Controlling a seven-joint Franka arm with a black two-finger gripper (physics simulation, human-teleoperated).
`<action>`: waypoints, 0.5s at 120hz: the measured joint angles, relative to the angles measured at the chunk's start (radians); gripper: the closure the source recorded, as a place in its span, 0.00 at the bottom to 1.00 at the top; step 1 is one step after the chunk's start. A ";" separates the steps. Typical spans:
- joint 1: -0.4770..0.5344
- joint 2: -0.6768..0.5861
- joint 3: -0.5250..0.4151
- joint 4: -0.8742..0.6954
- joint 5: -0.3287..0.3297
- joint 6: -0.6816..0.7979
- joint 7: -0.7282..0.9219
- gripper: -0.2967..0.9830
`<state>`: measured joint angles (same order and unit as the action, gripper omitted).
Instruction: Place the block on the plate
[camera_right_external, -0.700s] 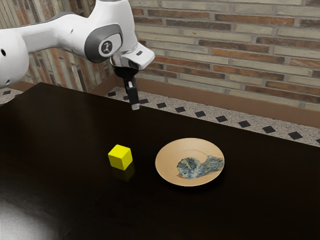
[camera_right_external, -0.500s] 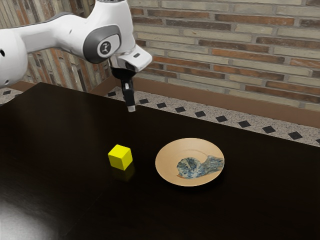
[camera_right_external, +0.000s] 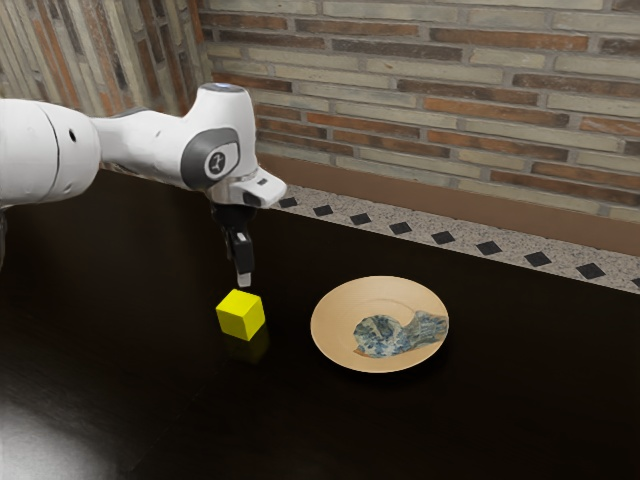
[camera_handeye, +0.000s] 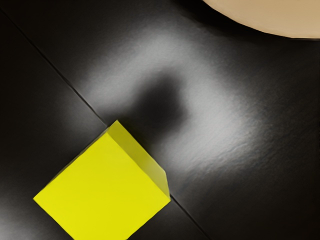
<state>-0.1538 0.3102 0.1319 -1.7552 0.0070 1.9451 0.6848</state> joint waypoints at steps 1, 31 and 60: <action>0.000 0.001 0.000 -0.004 -0.004 0.004 -0.003 0.23; 0.003 -0.001 0.037 -0.099 -0.086 0.097 -0.163 0.23; 0.010 0.070 0.074 -0.099 -0.181 0.200 -0.297 0.23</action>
<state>-0.1435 0.3802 0.2061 -1.8545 -0.1744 2.1451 0.3876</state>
